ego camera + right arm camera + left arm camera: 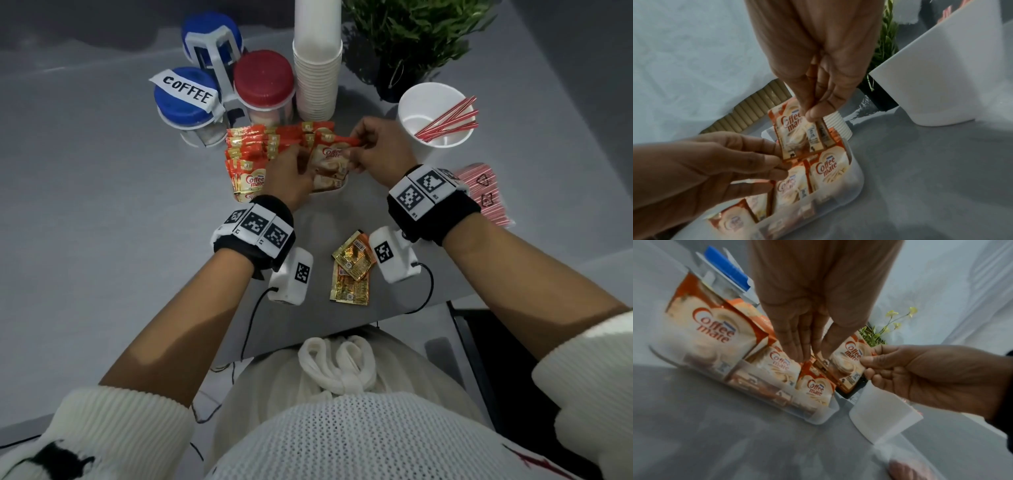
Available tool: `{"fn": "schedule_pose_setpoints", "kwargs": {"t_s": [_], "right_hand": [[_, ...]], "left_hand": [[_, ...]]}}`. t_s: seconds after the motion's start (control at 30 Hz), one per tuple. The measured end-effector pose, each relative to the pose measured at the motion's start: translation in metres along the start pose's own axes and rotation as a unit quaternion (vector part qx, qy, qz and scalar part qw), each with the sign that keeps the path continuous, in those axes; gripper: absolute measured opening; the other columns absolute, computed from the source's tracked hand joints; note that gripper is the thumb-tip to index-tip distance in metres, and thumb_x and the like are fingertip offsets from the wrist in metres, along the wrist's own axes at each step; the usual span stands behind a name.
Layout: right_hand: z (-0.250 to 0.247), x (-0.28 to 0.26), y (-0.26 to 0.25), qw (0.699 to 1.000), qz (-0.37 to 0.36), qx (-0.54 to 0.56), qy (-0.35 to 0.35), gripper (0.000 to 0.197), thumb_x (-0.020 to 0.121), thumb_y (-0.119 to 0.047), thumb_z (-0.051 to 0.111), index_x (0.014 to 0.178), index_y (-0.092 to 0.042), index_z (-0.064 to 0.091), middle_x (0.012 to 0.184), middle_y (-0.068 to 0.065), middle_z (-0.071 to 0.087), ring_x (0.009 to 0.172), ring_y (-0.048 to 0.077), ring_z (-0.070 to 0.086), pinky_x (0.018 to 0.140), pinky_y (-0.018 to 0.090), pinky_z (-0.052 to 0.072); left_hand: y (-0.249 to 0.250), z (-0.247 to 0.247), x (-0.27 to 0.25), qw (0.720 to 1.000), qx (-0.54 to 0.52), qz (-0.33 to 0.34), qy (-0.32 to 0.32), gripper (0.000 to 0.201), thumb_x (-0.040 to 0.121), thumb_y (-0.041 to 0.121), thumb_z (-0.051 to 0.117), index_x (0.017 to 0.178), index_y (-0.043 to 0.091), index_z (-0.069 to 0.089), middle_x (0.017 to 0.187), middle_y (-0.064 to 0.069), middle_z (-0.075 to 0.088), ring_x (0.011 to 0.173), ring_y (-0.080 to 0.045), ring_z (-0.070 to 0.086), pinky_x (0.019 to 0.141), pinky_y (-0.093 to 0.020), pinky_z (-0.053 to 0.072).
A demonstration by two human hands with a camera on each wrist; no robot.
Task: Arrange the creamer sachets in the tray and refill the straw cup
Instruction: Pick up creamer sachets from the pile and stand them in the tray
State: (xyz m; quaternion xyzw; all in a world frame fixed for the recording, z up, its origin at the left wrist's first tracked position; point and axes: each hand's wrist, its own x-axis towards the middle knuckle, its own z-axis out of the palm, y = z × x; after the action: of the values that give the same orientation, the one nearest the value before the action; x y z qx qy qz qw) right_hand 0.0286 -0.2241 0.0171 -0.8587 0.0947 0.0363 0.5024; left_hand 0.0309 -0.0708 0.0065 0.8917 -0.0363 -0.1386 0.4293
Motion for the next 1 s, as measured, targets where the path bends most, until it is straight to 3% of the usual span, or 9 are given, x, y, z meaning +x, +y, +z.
{"fn": "schedule_pose_setpoints", "kwargs": {"t_s": [0.1,0.17,0.23,0.33,0.43,0.57,0.7,0.83,1.0], "right_hand": [[0.005,0.007,0.001,0.998,-0.015,-0.065,0.007,0.038,0.076,0.002,0.064,0.061,-0.028,0.045,0.073,0.005,0.060,0.071,0.029,0.064,0.071,0.044,0.056],[0.009,0.009,0.003,0.995,-0.023,-0.102,-0.004,0.028,0.075,-0.001,0.065,0.064,-0.023,0.051,0.077,0.004,0.060,0.076,0.025,0.062,0.076,0.042,0.055],[0.013,0.008,0.004,0.988,-0.039,-0.146,-0.019,0.011,0.075,0.000,0.064,0.077,-0.010,0.060,0.086,0.009,0.064,0.083,0.023,0.060,0.079,0.037,0.053],[0.016,0.007,0.007,0.974,-0.059,-0.214,-0.055,0.015,0.076,0.001,0.060,0.091,-0.001,0.060,0.101,0.015,0.064,0.096,0.031,0.057,0.083,0.035,0.045],[0.019,0.009,0.008,0.965,-0.059,-0.239,-0.089,0.019,0.077,0.000,0.059,0.097,-0.001,0.060,0.105,0.017,0.063,0.100,0.032,0.056,0.083,0.034,0.043],[0.021,0.011,0.007,0.954,-0.068,-0.267,-0.117,0.023,0.080,-0.001,0.058,0.103,-0.001,0.063,0.109,0.019,0.064,0.103,0.032,0.056,0.078,0.022,0.034],[0.025,0.017,0.007,0.945,-0.058,-0.296,-0.125,0.025,0.082,-0.003,0.054,0.105,-0.007,0.062,0.111,0.021,0.061,0.102,0.036,0.056,0.086,0.031,0.040],[0.024,0.019,0.005,0.941,-0.067,-0.311,-0.118,0.023,0.085,-0.003,0.051,0.105,-0.003,0.062,0.112,0.020,0.062,0.103,0.036,0.057,0.083,0.032,0.041],[0.029,0.019,0.008,0.931,-0.093,-0.332,-0.121,0.029,0.083,-0.003,0.052,0.112,-0.003,0.059,0.120,0.018,0.055,0.110,0.035,0.052,0.089,0.039,0.043]], "left_hand": [[-0.005,-0.002,0.001,0.999,0.049,-0.010,0.002,0.031,0.086,0.002,0.054,0.116,-0.002,0.055,0.116,-0.019,0.060,0.109,-0.031,0.056,0.092,-0.035,0.045],[-0.006,0.000,-0.001,0.996,0.085,0.001,-0.004,0.028,0.086,-0.001,0.051,0.113,-0.004,0.058,0.113,-0.021,0.062,0.107,-0.033,0.057,0.089,-0.035,0.045],[-0.006,0.003,-0.002,0.992,0.124,0.012,-0.015,0.026,0.086,-0.001,0.049,0.110,-0.005,0.059,0.112,-0.023,0.063,0.106,-0.035,0.058,0.087,-0.035,0.044],[-0.008,0.008,0.002,0.983,0.180,0.007,-0.026,0.023,0.089,0.003,0.047,0.106,-0.006,0.059,0.111,-0.025,0.062,0.104,-0.038,0.058,0.085,-0.039,0.045],[-0.010,0.012,0.007,0.977,0.212,-0.001,-0.029,0.024,0.090,0.006,0.045,0.106,-0.003,0.060,0.111,-0.023,0.062,0.103,-0.039,0.058,0.085,-0.041,0.046],[-0.010,0.017,0.010,0.972,0.234,-0.013,-0.023,0.023,0.093,0.008,0.045,0.109,-0.001,0.058,0.112,-0.021,0.062,0.104,-0.038,0.058,0.083,-0.041,0.046],[-0.011,0.018,0.013,0.968,0.250,-0.028,-0.023,0.022,0.095,0.009,0.043,0.110,0.000,0.055,0.112,-0.020,0.062,0.103,-0.037,0.059,0.078,-0.040,0.046],[-0.014,0.012,0.012,0.961,0.272,-0.022,-0.043,0.021,0.094,0.004,0.040,0.110,0.003,0.054,0.112,-0.019,0.060,0.104,-0.038,0.057,0.081,-0.041,0.045],[-0.011,0.005,0.009,0.965,0.261,-0.021,-0.033,0.023,0.092,0.007,0.046,0.113,0.004,0.054,0.115,-0.019,0.060,0.105,-0.037,0.057,0.083,-0.039,0.045]]}}
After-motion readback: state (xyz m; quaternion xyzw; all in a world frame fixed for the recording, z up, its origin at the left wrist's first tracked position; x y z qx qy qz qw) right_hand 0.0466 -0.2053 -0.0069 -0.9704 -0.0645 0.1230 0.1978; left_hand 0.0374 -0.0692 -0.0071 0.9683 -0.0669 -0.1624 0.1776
